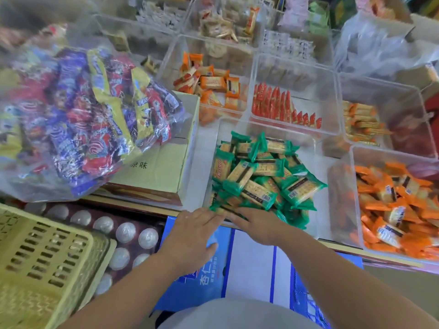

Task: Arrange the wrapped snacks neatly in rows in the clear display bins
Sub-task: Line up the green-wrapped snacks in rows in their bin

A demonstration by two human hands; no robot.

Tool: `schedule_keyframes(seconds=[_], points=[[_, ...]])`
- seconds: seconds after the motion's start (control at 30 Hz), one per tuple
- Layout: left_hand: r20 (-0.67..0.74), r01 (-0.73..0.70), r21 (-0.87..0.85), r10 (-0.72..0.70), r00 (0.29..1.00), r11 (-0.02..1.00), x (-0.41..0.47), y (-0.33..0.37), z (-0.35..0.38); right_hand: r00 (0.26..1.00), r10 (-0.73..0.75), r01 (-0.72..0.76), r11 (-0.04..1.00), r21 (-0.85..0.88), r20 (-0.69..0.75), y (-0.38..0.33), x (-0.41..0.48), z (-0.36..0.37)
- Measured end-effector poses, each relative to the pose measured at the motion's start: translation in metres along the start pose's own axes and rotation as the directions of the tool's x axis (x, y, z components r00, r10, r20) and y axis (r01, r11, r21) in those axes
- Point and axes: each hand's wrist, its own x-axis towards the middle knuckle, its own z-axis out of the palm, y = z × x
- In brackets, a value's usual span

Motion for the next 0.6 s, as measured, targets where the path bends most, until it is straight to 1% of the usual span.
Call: schedule_keyframes(seconds=[0.07, 0.2, 0.3, 0.4, 0.5, 0.53, 0.6], points=[[0.005, 0.007, 0.067, -0.008, 1.0, 0.998, 0.007, 0.004, -0.004, 0.999, 0.016, -0.017, 1.0, -0.017, -0.034, 0.004, 0.003, 0.001], [0.026, 0.004, 0.124, -0.007, 1.0, 0.992, 0.027, 0.006, -0.015, 0.998, 0.004, -0.006, 0.999, -0.039, -0.058, 0.006, -0.002, -0.001], [0.108, -0.03, 0.153, 0.014, 0.994, 0.988, 0.039, -0.001, -0.021, 0.996, -0.049, 0.05, 0.999, 0.007, -0.08, 0.009, -0.011, -0.005], [0.165, -0.055, 0.126, 0.033, 0.986, 0.99, 0.043, -0.004, -0.019, 0.988, -0.088, 0.103, 0.986, 0.128, -0.124, 0.006, -0.019, -0.012], [0.146, 0.003, 0.007, -0.004, 0.989, 1.0, 0.044, 0.005, -0.013, 0.978, -0.129, 0.175, 0.938, 0.298, -0.166, -0.012, -0.022, -0.019], [0.128, 0.038, -0.043, -0.032, 0.991, 0.998, 0.044, 0.008, -0.012, 0.976, -0.122, 0.178, 0.923, 0.342, -0.179, -0.018, -0.022, -0.021], [0.065, 0.079, -0.122, -0.071, 0.995, 0.989, 0.04, 0.01, -0.01, 0.981, -0.044, 0.13, 0.873, 0.471, -0.188, -0.023, -0.022, -0.026]])
